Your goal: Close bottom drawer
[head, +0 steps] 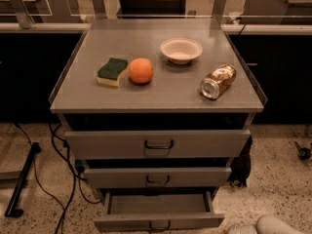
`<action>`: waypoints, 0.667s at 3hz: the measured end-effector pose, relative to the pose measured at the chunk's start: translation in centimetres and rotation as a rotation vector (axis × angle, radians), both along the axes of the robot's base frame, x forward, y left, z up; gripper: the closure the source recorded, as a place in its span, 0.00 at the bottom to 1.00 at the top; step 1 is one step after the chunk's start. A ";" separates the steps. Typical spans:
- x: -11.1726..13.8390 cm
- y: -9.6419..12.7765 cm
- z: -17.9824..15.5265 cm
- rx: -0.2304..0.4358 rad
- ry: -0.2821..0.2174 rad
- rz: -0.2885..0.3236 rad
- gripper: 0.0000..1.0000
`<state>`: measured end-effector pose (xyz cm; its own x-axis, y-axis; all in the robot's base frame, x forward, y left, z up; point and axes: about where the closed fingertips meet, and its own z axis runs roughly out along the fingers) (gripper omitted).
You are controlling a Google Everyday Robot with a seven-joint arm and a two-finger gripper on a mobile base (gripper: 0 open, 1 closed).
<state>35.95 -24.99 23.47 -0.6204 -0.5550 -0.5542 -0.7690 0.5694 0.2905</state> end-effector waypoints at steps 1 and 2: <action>0.8 0.3 -1.3 -0.005 -0.038 0.005 1.00; 2.1 0.9 -2.6 -0.028 -0.120 0.022 1.00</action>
Offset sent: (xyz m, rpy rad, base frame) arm 0.0406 0.0103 -0.0380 -0.0663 -0.2284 0.0350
